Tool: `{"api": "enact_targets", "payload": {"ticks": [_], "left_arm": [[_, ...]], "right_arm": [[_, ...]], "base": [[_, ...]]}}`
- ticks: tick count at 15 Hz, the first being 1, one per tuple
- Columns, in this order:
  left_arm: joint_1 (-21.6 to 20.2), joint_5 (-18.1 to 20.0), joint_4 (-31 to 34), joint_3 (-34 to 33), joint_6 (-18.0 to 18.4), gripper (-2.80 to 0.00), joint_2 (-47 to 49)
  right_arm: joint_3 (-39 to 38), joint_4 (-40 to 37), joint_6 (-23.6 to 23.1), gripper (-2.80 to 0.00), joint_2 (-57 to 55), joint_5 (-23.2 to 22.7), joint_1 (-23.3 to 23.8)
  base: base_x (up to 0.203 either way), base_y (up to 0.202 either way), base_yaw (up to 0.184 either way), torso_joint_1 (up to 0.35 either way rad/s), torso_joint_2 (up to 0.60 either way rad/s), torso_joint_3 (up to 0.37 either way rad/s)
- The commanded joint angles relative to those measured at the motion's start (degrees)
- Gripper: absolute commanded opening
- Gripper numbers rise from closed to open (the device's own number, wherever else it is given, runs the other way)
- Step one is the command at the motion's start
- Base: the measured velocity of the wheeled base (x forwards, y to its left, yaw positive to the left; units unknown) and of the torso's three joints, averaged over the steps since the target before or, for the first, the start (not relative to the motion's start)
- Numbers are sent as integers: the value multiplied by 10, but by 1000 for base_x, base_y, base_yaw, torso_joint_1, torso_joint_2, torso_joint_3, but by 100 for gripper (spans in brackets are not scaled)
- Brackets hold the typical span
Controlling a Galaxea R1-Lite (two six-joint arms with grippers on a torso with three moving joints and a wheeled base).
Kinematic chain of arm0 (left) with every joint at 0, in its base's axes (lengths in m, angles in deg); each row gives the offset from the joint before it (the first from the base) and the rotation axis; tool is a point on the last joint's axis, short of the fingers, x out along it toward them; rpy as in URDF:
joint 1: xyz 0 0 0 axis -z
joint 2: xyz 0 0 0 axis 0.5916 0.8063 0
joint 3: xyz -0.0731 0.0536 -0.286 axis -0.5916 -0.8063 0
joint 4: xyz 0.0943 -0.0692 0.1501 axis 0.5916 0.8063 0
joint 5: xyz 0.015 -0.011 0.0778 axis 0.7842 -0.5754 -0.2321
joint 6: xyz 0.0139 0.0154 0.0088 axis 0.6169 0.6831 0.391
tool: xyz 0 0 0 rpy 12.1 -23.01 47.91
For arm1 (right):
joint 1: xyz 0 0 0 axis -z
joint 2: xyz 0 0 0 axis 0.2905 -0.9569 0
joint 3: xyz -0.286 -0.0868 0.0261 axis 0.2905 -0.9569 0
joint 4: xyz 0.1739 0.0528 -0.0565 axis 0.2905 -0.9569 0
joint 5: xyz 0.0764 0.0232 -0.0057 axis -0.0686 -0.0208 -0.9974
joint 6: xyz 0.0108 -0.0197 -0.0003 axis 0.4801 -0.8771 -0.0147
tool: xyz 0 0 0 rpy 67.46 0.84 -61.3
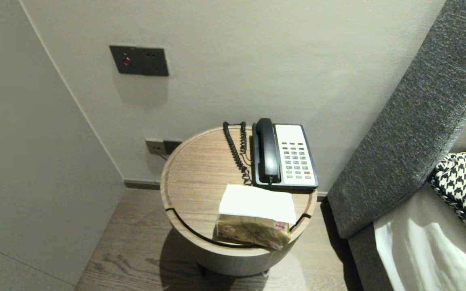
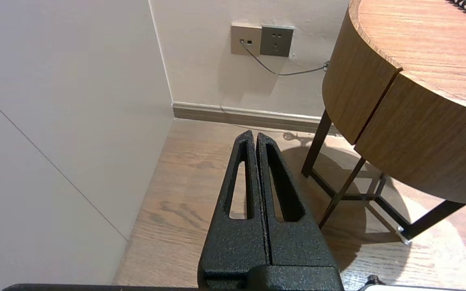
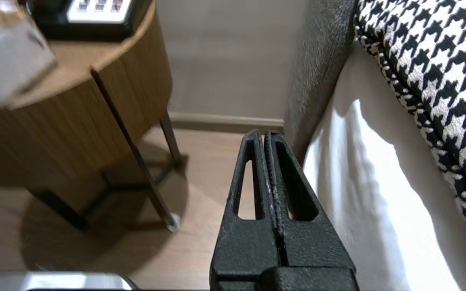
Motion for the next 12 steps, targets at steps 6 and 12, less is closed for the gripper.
{"api": "enact_targets", "payload": {"ticks": [6,12], "left_arm": [[0,0,0,0,0,-280,-1],[0,0,0,1,0,-280,-1]], "right_arm": [[-22,6,12,-280,10,3,0],[-22,6,16,-280,10,3,1]], "base": [[0,0,0,0,0,0],[0,0,0,0,0,0]]}}
